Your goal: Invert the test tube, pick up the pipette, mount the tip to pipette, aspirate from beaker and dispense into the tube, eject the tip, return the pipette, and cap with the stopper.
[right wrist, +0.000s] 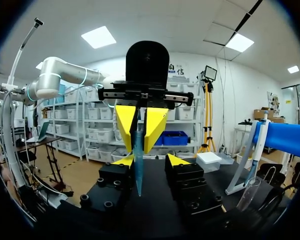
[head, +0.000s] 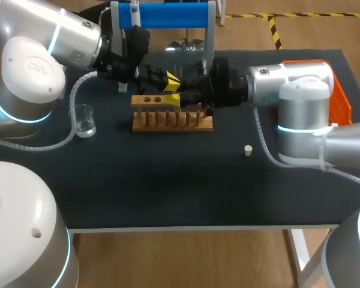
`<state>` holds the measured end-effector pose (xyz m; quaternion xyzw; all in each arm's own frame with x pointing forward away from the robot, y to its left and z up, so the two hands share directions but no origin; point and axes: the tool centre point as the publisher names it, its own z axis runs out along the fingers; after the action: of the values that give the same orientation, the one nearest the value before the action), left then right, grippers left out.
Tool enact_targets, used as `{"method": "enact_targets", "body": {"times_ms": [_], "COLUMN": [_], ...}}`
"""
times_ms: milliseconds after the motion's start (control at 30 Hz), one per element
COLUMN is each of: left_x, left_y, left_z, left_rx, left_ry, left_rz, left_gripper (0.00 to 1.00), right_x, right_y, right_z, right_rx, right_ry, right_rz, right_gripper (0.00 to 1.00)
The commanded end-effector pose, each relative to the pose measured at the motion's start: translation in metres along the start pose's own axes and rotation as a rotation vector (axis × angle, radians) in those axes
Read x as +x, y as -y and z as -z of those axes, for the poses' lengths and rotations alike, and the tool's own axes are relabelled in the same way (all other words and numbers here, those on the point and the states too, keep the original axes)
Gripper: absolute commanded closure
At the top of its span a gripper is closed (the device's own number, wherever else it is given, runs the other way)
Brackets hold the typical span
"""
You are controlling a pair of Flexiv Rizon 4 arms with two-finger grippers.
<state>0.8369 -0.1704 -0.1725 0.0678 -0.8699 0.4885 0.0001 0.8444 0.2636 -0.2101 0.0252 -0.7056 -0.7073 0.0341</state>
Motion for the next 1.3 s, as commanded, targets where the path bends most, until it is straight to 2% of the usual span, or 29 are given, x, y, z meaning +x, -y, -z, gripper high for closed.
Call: {"method": "enact_targets", "body": {"times_ms": [33, 100, 167, 200, 533, 567, 600, 767, 933, 1300], "left_x": [0.0, 0.0, 0.0, 0.0, 0.0, 0.0, 0.0, 0.0, 0.0, 0.0], "left_y": [0.0, 0.0, 0.0, 0.0, 0.0, 0.0, 0.0, 0.0, 0.0, 0.0], "left_z": [0.0, 0.0, 0.0, 0.0, 0.0, 0.0, 0.0, 0.0, 0.0, 0.0], "left_rx": [-0.004, -0.004, -0.004, -0.004, -0.004, -0.004, -0.004, -0.004, -0.004, -0.004], "left_ry": [-0.005, -0.005, -0.005, -0.005, -0.005, -0.005, -0.005, -0.005, -0.005, -0.005], "left_rz": [0.002, 0.002, 0.002, 0.002, 0.002, 0.002, 0.002, 0.002, 0.002, 0.002], "left_gripper": [1.0, 1.0, 1.0, 1.0, 1.0, 0.84, 0.0, 0.0, 0.0, 0.0], "right_x": [-0.001, 0.0, 0.001, 0.001, 0.004, 0.004, 0.004, 0.007, 0.015, 0.046], "right_y": [-0.001, -0.002, -0.002, -0.002, -0.004, -0.004, -0.004, -0.005, -0.004, 0.002], "right_z": [0.002, 0.002, 0.002, 0.002, 0.003, 0.003, 0.004, 0.011, 0.03, 0.104], "right_rx": [-0.004, -0.006, -0.008, -0.009, -0.01, -0.011, -0.011, -0.011, -0.006, 0.005], "right_ry": [-0.004, -0.005, -0.007, -0.008, -0.017, -0.017, -0.017, -0.014, -0.012, -0.003], "right_rz": [-0.001, -0.001, 0.0, -0.001, -0.001, -0.002, -0.002, -0.001, 0.003, 0.003], "right_gripper": [0.72, 0.79, 0.97, 1.0, 1.0, 1.0, 1.0, 1.0, 1.0, 1.0]}}
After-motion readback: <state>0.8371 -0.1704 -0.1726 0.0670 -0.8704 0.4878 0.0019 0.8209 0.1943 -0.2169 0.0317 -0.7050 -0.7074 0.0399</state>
